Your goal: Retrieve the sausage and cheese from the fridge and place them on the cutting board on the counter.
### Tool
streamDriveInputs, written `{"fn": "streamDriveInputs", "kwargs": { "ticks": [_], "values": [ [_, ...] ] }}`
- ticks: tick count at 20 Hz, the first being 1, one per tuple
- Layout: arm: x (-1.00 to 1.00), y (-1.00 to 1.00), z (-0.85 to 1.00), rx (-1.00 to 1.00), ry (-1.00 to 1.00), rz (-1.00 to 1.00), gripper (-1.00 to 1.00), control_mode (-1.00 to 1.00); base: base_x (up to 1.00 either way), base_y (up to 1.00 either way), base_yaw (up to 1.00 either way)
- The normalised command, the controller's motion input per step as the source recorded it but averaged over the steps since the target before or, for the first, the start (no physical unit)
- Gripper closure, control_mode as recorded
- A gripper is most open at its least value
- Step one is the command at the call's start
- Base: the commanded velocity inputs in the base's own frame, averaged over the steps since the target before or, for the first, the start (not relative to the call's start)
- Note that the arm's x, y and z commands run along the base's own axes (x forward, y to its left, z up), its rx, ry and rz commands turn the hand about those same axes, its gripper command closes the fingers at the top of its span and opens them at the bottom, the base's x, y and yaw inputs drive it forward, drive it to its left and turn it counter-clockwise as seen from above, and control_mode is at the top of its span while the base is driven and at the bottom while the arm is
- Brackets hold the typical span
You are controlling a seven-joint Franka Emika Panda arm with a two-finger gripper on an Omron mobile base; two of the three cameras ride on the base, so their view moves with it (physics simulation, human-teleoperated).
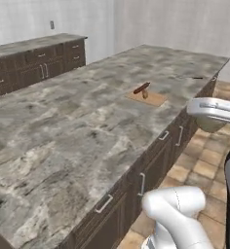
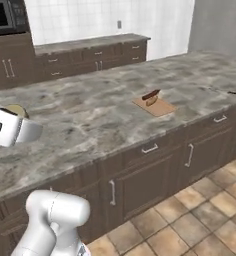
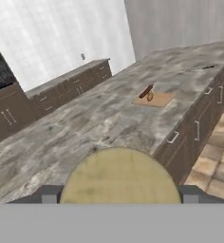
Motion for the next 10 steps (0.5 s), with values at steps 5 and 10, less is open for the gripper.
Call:
{"fn": "streamDriveInputs", "kwargs": {
  "ticks": [5,10],
  "values": [
    [0.0,0.0,0.0,0.0,0.0,0.0,1.0,1.0,-0.32,-0.64,0.82],
    [0.0,0.0,0.0,0.0,0.0,0.0,1.0,1.0,-0.16,-0.99,0.43]
  ]
}}
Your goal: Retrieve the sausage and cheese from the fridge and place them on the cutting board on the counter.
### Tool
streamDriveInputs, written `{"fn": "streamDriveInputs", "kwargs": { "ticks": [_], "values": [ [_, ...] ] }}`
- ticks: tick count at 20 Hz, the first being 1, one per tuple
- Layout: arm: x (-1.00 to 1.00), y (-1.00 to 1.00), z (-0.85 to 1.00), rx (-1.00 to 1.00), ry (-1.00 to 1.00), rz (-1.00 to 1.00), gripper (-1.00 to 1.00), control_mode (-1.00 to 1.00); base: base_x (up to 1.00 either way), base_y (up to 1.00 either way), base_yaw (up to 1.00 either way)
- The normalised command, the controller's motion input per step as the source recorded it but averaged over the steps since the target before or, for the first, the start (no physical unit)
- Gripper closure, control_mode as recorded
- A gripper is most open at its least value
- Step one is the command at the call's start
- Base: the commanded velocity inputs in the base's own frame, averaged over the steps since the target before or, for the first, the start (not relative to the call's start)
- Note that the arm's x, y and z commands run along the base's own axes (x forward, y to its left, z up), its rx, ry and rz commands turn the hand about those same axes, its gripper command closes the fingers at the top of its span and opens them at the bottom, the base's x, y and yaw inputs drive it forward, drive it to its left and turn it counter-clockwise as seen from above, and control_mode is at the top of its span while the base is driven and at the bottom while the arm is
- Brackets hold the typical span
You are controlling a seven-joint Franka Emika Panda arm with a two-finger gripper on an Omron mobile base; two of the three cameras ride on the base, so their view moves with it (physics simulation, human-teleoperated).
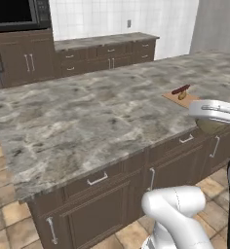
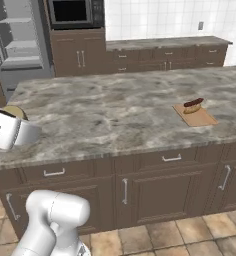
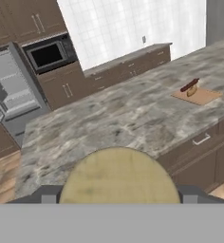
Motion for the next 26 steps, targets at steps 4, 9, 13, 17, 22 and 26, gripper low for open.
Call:
{"fn": "streamDriveInputs", "kwargs": {
  "ticks": [4,9,13,17,22,26],
  "values": [
    [0.0,0.0,0.0,0.0,0.0,0.0,1.0,1.0,-0.07,-0.93,0.39],
    [0.0,0.0,0.0,0.0,0.0,0.0,1.0,1.0,0.09,-0.98,0.53],
    [0.0,0.0,0.0,0.0,0.0,0.0,1.0,1.0,0.0,-1.0,0.46],
    [0.0,0.0,0.0,0.0,0.0,0.0,1.0,1.0,-0.01,-0.98,0.29],
    [0.0,0.0,0.0,0.0,0.0,0.0,1.0,1.0,0.0,-0.96,0.0],
    [0.0,0.0,0.0,0.0,0.0,0.0,1.0,1.0,0.0,-1.0,0.0]
  ]
}}
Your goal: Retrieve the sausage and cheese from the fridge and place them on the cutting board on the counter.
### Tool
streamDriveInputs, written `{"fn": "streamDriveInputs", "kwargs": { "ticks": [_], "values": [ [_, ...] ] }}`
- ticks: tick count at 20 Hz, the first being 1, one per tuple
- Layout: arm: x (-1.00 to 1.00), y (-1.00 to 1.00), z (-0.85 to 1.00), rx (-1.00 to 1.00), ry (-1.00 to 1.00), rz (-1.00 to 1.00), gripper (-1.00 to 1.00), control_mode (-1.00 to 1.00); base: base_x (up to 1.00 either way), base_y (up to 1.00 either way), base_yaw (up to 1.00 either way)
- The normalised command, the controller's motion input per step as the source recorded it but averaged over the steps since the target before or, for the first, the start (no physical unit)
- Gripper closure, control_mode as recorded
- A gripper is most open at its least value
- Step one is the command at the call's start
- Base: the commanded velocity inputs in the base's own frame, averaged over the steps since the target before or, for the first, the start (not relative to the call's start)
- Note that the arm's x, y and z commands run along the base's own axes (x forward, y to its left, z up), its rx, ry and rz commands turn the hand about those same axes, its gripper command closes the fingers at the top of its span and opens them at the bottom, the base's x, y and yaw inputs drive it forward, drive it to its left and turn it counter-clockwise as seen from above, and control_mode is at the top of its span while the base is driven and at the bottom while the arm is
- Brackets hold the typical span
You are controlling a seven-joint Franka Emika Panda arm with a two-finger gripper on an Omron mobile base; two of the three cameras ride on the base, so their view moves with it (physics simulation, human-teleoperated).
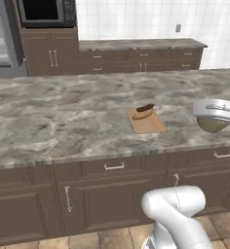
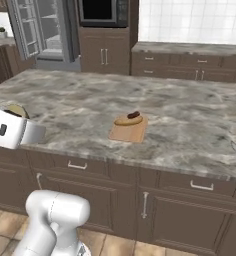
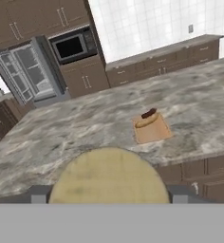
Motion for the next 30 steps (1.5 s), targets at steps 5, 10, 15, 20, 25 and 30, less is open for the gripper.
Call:
{"fn": "streamDriveInputs", "kwargs": {
  "ticks": [5,10,15,20,25,30],
  "values": [
    [0.0,0.0,0.0,0.0,0.0,0.0,1.0,1.0,0.1,-0.97,0.01],
    [0.0,0.0,0.0,0.0,0.0,0.0,1.0,1.0,0.71,-0.32,0.0],
    [0.0,0.0,0.0,0.0,0.0,0.0,1.0,1.0,0.94,0.29,0.01],
    [0.0,0.0,0.0,0.0,0.0,0.0,1.0,1.0,0.81,0.07,0.0],
    [0.0,0.0,0.0,0.0,0.0,0.0,1.0,1.0,0.98,0.0,0.0],
    [0.8,0.0,-0.45,0.0,0.47,0.13,1.0,-1.0,0.2,0.0,0.0]
  ]
}}
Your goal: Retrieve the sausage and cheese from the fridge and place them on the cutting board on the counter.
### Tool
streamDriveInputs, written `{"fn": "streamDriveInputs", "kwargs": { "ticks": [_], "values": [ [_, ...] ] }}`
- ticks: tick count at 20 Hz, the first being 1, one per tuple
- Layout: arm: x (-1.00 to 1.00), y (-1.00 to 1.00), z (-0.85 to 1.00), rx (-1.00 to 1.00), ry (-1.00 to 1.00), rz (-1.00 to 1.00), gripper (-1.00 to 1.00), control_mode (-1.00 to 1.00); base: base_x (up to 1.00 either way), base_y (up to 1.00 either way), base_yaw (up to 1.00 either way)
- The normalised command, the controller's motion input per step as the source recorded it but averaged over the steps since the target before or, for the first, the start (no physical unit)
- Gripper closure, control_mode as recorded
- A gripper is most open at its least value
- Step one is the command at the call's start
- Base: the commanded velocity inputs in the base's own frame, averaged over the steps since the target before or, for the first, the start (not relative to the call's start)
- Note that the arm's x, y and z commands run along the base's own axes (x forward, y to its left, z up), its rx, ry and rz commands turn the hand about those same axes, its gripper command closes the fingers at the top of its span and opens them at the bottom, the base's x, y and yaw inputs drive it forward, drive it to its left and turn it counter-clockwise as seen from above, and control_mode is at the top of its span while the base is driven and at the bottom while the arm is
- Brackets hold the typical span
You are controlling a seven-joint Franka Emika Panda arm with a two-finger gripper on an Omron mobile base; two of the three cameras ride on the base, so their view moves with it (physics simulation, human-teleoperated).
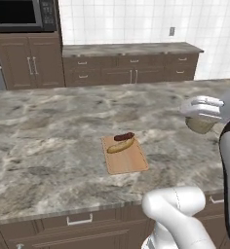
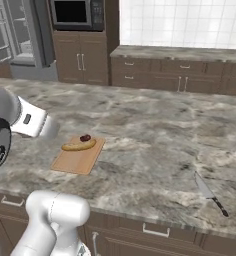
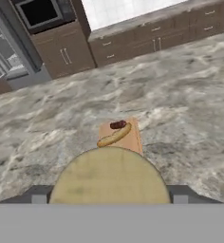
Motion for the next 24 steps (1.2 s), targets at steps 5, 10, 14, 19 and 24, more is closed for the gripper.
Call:
{"fn": "streamDriveInputs", "kwargs": {
  "ticks": [5,10,14,19,24],
  "values": [
    [1.0,0.02,-0.71,-0.09,0.42,0.24,1.0,-1.0,0.0,0.0,0.0],
    [1.0,0.41,-0.83,-0.25,0.16,0.3,1.0,-1.0,0.0,0.0,0.0],
    [0.81,0.29,-0.87,-0.32,-0.04,0.17,1.0,-1.0,0.0,0.0,0.0],
    [0.8,0.0,-0.75,-0.21,-0.06,0.08,1.0,-1.0,0.0,0.0,0.0],
    [0.92,0.0,-0.41,0.03,0.01,0.07,1.0,-1.0,0.0,0.0,0.0]
  ]
}}
